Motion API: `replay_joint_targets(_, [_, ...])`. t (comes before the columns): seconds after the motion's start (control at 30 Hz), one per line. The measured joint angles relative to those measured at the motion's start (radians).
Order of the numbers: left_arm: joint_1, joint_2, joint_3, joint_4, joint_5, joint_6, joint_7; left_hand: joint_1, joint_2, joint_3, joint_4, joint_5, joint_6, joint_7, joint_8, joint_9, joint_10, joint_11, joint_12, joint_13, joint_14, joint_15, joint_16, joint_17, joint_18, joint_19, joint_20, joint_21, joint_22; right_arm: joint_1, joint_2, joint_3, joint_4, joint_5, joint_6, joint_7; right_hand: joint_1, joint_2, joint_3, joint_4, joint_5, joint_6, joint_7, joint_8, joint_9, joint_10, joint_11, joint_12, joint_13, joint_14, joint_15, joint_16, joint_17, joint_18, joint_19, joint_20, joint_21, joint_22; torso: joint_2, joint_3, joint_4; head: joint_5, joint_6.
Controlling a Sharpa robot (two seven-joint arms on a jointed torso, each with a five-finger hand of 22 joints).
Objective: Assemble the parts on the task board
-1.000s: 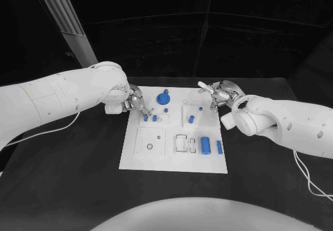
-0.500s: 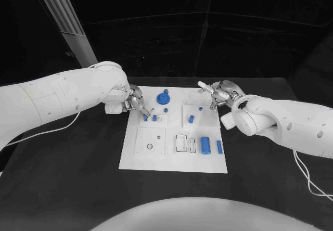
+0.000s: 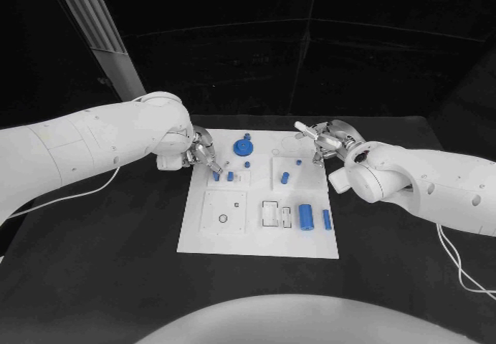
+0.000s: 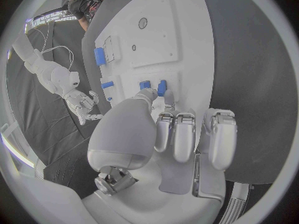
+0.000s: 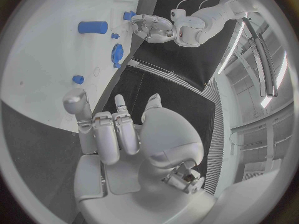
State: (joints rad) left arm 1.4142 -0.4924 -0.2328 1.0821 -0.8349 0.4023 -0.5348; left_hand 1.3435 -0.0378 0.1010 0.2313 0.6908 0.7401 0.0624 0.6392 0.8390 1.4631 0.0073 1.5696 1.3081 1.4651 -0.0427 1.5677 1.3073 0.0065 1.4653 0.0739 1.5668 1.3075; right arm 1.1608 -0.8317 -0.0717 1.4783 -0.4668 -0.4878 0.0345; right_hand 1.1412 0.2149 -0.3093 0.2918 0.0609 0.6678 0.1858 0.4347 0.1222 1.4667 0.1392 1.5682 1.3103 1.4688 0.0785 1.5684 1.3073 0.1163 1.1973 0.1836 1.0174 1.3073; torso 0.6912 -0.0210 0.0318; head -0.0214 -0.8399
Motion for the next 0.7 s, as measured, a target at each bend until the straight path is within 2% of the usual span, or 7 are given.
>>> replay_joint_targets(0.27, [-0.001,-0.001,0.0,0.001,0.0,-0.002,0.012,0.016,-0.014,0.063,-0.017,0.017,0.006,-0.002,-0.007,-0.001,0.0,0.0,0.0,0.0,0.0,0.0,0.0,0.0,0.0,0.0,0.0,0.0,0.0,0.0,0.0,0.0,0.0,0.0,-0.001,0.0,0.0,0.0,0.0,0.0,0.0,0.0,0.0,0.003,0.0,0.0,0.0,0.0,0.0,0.0,0.0,0.0,0.0,0.0,0.0,0.0,0.0,0.0,0.0,-0.0001,0.0,0.0,0.001])
replay_joint_targets(0.7, [-0.001,-0.02,-0.001,0.007,0.0,-0.023,0.047,0.016,-0.014,0.083,-0.025,0.017,0.011,-0.003,-0.012,-0.003,0.0,0.0,0.0,0.0,0.003,-0.003,0.0,0.0,0.0,0.0,0.0,0.0,0.0,0.0,0.001,0.0,-0.001,0.0,-0.001,0.0,0.0,0.0,0.0,0.0,0.0,0.0,0.0,0.003,-0.001,0.0,0.0,0.0,0.0,0.0,0.0,0.0,0.0,0.0,0.0,0.0,0.0,0.0,0.0,0.0001,0.0006,0.001,-0.001])
